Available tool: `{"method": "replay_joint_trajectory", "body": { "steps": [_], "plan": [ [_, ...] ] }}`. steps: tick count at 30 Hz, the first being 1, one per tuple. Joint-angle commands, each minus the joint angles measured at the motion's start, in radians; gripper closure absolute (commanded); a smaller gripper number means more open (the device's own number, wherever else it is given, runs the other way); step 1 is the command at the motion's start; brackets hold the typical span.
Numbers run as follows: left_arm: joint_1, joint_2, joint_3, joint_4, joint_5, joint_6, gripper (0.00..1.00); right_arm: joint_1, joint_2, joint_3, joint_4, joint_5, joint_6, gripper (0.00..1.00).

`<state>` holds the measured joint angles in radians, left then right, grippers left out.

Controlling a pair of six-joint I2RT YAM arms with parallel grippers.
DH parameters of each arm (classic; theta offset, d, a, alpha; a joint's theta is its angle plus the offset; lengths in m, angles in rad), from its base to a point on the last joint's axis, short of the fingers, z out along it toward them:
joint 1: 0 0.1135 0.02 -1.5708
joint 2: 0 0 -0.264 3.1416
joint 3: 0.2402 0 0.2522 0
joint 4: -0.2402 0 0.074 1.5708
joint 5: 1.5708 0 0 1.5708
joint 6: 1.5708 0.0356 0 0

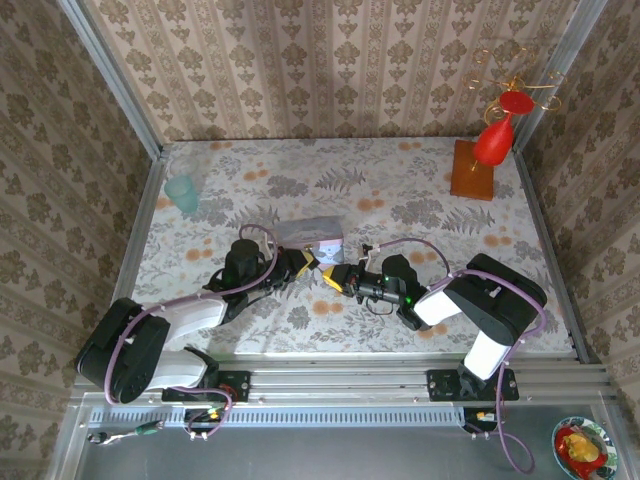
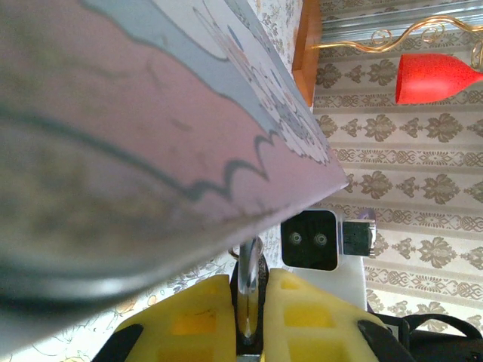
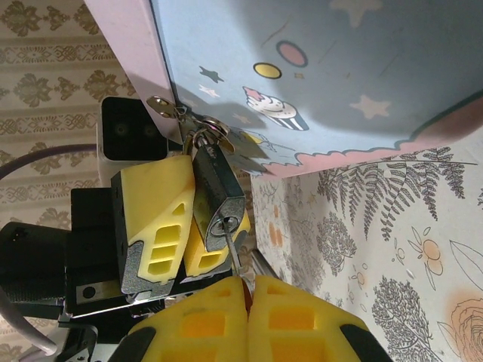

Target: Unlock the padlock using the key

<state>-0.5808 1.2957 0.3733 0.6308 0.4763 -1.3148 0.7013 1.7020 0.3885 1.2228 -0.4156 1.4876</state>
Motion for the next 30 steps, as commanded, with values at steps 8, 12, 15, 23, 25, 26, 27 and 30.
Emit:
{"method": "replay_joint_trajectory", "body": {
  "steps": [8,12,15,23,25,26,27,30],
  "plan": [
    [0.002,-0.017,0.010,0.088,0.039,-0.034,1.00,-0.005,0.022,0.017,0.049,0.016,-0.031,1.00],
    [0.003,-0.016,0.010,0.091,0.041,-0.038,1.00,-0.017,0.028,0.019,0.058,0.014,-0.033,1.00],
    [0.004,-0.016,0.011,0.095,0.044,-0.043,1.00,-0.021,0.028,0.025,0.058,0.012,-0.035,1.00],
    [0.002,-0.014,0.012,0.098,0.046,-0.047,1.00,-0.046,0.038,0.050,0.058,-0.020,-0.039,1.00],
    [0.000,-0.016,0.012,0.098,0.045,-0.049,1.00,-0.047,0.036,0.061,0.055,-0.024,-0.038,1.00],
    [-0.002,-0.016,0.014,0.096,0.045,-0.047,1.00,-0.048,0.036,0.065,0.055,-0.026,-0.038,1.00],
    [-0.004,-0.018,0.015,0.094,0.044,-0.047,1.00,-0.048,0.036,0.069,0.054,-0.027,-0.038,1.00],
    [-0.012,-0.019,0.019,0.088,0.038,-0.043,1.00,-0.046,0.036,0.078,0.052,-0.031,-0.036,1.00]
  ]
}}
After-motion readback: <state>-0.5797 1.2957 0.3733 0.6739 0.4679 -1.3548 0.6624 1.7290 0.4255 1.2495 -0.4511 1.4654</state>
